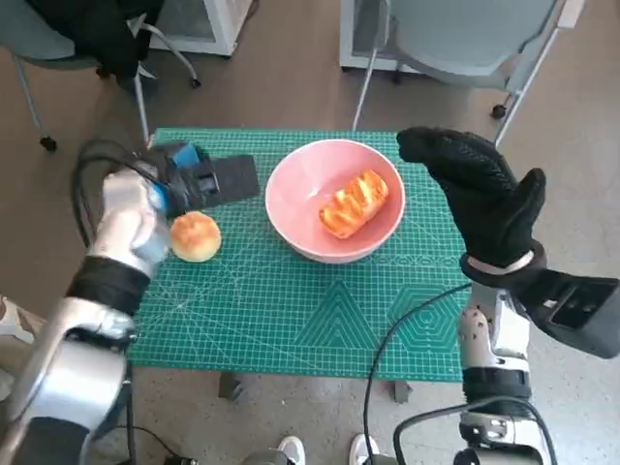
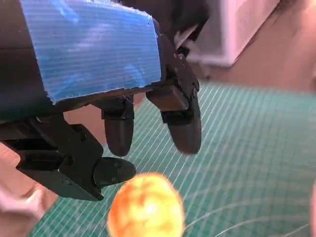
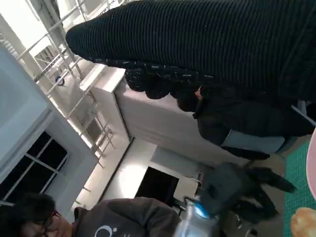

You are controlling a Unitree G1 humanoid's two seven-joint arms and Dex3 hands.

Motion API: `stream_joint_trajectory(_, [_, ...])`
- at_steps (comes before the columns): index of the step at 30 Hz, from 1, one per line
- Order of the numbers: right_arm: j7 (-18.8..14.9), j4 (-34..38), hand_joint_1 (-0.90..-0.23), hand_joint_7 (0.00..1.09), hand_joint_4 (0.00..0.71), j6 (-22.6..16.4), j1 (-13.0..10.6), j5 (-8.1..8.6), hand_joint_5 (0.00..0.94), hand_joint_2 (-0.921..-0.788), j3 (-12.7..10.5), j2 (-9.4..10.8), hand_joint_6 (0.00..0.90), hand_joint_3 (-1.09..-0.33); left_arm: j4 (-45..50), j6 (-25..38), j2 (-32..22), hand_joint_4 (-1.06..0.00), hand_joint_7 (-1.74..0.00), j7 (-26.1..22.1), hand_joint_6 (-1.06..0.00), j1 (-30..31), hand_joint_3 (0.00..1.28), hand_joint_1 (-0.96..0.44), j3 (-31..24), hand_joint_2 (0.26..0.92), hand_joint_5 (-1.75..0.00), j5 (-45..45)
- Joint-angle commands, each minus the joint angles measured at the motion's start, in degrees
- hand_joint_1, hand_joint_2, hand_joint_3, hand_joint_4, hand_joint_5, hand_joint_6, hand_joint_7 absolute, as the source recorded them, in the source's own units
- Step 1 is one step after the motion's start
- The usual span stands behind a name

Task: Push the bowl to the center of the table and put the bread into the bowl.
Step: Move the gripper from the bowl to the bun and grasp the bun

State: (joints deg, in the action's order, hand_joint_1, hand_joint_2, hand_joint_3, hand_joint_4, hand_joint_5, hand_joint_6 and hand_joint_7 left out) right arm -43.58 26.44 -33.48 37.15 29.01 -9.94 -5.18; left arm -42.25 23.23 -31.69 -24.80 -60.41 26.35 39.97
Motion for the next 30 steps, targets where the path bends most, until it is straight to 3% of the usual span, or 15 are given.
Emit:
stream_joint_trajectory(1, [-0.59,0.67,-0.702,0.23,0.078,0.5,-0.3,-0.06,0.001,-0.921,0.03,0.36,0.025,-0.809,4.65,1.67,-1.9,-0.64,-1.09,-1.98,-0.73,2.34,0.42,0.0,-1.1,0.717,-1.28,-0.01])
stream_joint_trajectory(6, [-0.56,0.97,-0.702,0.24,0.079,0.25,0.01,-0.21,0.001,-0.921,0.03,0.47,0.024,-0.808,20.49,4.01,-4.87,-0.67,-1.09,-3.9,-0.69,4.87,0.32,0.0,-5.33,0.77,-1.25,-0.27])
stream_joint_trajectory(19, [-0.76,0.95,-0.703,0.24,0.083,-0.04,0.03,-0.12,0.002,-0.921,-0.18,0.55,0.023,-0.804,32.4,5.55,-5.88,-0.73,-1.04,-4.18,-0.69,10.32,0.27,0.0,-9.29,0.787,-1.23,0.02])
stream_joint_trajectory(22, [-0.82,1.14,-0.703,0.24,0.084,-0.2,0.05,-0.15,0.003,-0.921,-0.23,0.61,0.022,-0.803,31.42,5.35,-5.93,-0.7,-1.11,-5.3,-0.59,10.84,0.17,0.0,-9.33,0.877,-1.25,-0.37])
stream_joint_trajectory(23, [-0.83,1.24,-0.703,0.24,0.084,-0.28,0.05,-0.16,0.003,-0.921,-0.25,0.63,0.022,-0.803,31.26,5.83,-6.34,-0.63,-0.99,-7.48,-0.52,10.9,0.15,0.0,-8.77,0.862,-1.11,-0.45])
stream_joint_trajectory(24, [-0.84,1.31,-0.704,0.24,0.085,-0.34,0.06,-0.17,0.003,-0.921,-0.27,0.66,0.023,-0.803,31.16,6.18,-6.64,-0.4,-0.68,-9.1,-0.37,10.94,0.1,-0.05,-8.38,0.805,-0.71,-0.48])
stream_joint_trajectory(25, [-0.85,1.43,-0.704,0.25,0.086,-0.43,0.06,-0.17,0.004,-0.921,-0.29,0.68,0.023,-0.803,30.97,6.69,-7.0,-0.26,-0.48,-11.2,-0.27,10.73,0.07,-0.09,-7.73,0.769,-0.45,-0.3])
stream_joint_trajectory(28, [-0.88,1.61,-0.703,0.25,0.087,-0.55,0.09,-0.16,0.004,-0.921,-0.33,0.7,0.023,-0.802,30.89,7.32,-7.31,-0.08,-0.21,-13.73,-0.14,10.37,0.03,-0.25,-7.1,0.701,-0.15,0.26])
stream_joint_trajectory(30, [-0.9,1.65,-0.703,0.25,0.087,-0.59,0.1,-0.16,0.004,-0.921,-0.33,0.7,0.023,-0.802,30.98,7.45,-7.28,-0.04,-0.14,-14.15,-0.11,10.34,0.02,-0.29,-7.14,0.685,-0.08,0.46])
